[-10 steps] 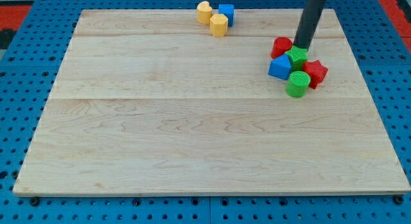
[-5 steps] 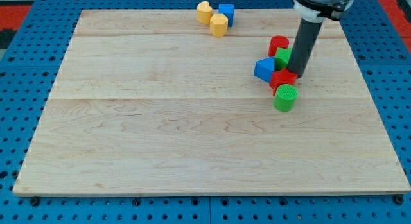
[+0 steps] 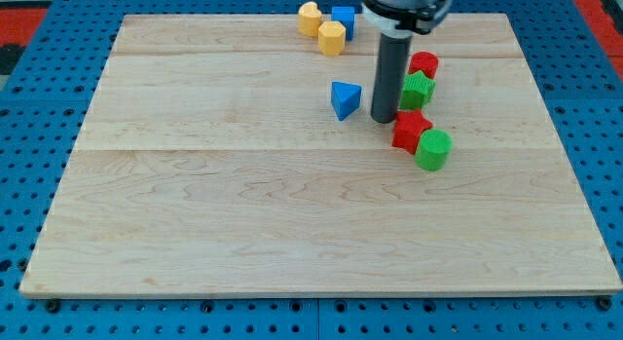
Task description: Push the red star and green circle to the bottom right side
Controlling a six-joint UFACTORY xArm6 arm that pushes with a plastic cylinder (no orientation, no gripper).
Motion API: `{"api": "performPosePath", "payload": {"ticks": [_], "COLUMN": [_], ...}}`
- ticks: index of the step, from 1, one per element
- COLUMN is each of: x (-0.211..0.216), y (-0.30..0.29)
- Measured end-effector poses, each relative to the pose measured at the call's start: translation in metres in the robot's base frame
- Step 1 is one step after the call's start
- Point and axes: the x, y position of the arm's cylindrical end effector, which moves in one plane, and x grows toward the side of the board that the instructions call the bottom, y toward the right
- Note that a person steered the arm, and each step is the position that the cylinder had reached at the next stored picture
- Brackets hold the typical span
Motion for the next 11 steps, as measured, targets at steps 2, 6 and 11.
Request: {"api": "performPosePath", "payload": {"ticks": [2,6,11], "x": [0.033,0.037,0.082], "y": [0.042,0.067,0.087]}}
